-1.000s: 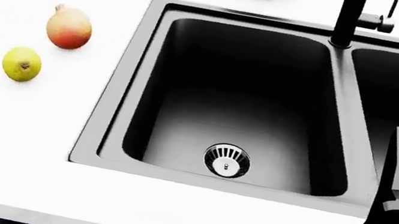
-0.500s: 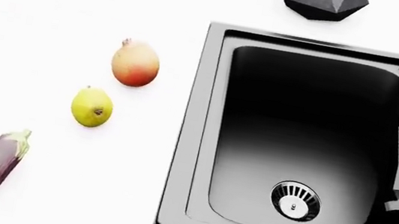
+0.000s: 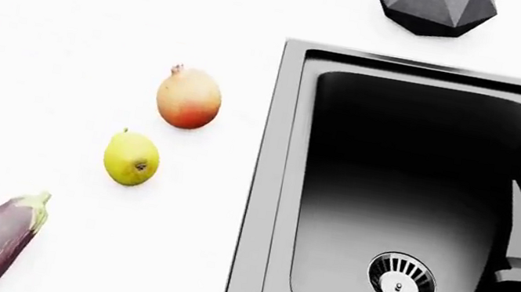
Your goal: There is a mixed pile of frozen fruits and vegetables on the counter. Locate all the frozen vegetables and place the items in a bowl on the counter. Take all the frozen fruits and defrost them in a running sink.
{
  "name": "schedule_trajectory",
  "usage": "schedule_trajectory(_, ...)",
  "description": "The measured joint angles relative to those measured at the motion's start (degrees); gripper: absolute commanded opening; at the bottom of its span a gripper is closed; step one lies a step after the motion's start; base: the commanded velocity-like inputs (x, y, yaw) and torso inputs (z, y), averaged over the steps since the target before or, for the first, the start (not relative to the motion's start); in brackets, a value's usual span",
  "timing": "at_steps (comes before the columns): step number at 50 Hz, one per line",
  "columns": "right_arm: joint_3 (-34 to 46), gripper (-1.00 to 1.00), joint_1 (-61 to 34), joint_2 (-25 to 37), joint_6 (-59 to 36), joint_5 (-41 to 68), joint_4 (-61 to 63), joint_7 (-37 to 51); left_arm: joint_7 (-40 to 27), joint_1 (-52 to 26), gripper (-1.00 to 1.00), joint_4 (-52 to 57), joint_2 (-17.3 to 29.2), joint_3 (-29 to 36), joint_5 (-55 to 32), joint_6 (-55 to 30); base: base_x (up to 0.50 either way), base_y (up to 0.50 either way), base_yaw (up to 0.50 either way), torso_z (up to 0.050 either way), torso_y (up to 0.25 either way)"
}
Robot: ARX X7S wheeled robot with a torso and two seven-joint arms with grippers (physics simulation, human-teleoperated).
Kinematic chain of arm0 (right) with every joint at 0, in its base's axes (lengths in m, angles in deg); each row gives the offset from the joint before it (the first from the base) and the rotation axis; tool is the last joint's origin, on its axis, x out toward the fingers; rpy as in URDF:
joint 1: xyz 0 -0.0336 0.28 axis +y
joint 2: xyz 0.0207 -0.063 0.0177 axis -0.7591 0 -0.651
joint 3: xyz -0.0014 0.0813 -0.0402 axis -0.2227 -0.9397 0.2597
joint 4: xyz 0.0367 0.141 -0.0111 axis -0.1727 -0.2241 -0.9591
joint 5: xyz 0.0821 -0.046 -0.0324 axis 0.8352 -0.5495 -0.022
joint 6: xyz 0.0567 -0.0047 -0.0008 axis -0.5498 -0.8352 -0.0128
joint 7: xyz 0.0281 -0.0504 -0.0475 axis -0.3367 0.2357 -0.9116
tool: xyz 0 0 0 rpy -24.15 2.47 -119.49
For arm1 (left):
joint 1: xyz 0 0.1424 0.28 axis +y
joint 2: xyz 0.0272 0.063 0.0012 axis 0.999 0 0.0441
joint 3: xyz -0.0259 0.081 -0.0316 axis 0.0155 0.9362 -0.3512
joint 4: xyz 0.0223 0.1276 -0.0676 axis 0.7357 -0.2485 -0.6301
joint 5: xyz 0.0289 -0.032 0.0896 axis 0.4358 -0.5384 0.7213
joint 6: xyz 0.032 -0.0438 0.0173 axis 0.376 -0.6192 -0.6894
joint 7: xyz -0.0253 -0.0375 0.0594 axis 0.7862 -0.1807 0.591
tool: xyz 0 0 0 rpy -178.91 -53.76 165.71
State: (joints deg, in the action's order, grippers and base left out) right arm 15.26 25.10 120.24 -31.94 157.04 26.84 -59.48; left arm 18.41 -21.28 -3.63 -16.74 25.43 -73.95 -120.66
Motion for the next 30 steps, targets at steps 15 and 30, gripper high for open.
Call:
schedule_trajectory(15, 0.51, 1.00, 1.24, -0.70, 0.00, -1.31, -0.22, -0.40, -7.43, -5.43, 1.00, -1.72, 5.16, 10.00, -14.41, -0.58, 0.00, 0.00, 0.00, 0.000, 0.000)
schedule_trajectory(30, 0.99, 1.00, 2.26, -1.21, 0.02, -1.80, -0.25, -0.50, -13.56, -14.46, 1.00, -5.37, 4.33, 21.11, -16.68, -0.49, 0.00, 0.00, 0.00, 0.000, 0.000)
